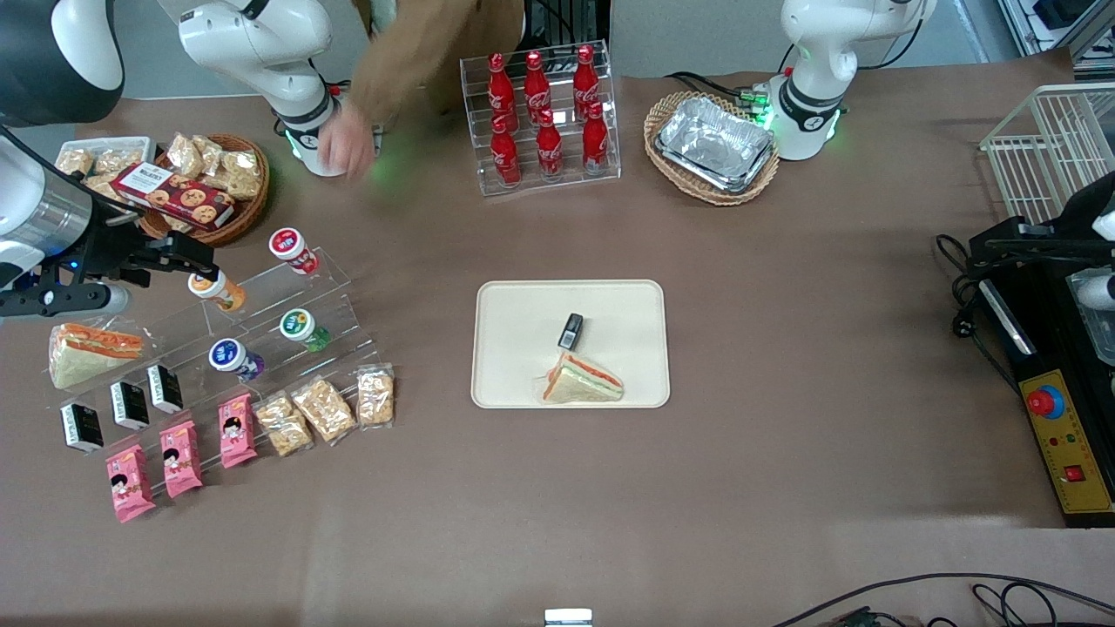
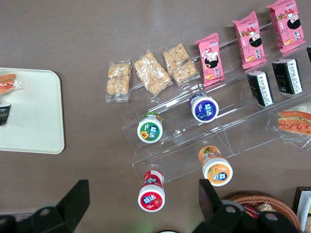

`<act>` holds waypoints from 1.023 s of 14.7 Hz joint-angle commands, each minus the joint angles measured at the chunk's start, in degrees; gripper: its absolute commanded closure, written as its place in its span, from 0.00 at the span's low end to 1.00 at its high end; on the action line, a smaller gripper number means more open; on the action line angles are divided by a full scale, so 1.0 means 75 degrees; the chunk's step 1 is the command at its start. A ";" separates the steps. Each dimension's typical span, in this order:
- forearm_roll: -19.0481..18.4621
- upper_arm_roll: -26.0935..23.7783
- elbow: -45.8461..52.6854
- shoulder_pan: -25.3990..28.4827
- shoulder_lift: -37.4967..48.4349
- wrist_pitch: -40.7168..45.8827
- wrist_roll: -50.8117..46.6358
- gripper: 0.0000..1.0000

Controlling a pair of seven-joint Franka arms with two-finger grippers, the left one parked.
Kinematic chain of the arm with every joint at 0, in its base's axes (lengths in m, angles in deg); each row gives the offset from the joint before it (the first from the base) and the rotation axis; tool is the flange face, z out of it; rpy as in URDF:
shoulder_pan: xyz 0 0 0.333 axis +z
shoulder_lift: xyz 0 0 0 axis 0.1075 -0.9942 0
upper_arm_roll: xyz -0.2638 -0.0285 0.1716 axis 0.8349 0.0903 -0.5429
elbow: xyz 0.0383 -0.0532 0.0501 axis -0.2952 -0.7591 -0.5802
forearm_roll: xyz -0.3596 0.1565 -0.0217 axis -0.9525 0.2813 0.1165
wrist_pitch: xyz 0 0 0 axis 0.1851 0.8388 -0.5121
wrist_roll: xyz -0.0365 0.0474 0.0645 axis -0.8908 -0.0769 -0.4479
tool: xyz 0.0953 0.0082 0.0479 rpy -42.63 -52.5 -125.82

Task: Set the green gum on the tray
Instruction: 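Move the right gripper toward the green-labelled gum tub on the rack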

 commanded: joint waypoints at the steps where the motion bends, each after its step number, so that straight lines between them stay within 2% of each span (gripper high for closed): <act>1: 0.0197 0.0015 0.0231 -0.0040 -0.0147 0.0177 0.0135 0.00; 11: 0.0221 -0.0020 0.0079 0.0007 -0.0007 0.0305 0.0007 0.00; 15: 0.0338 -0.0078 -0.0542 0.0019 0.0601 0.0212 -0.0320 0.00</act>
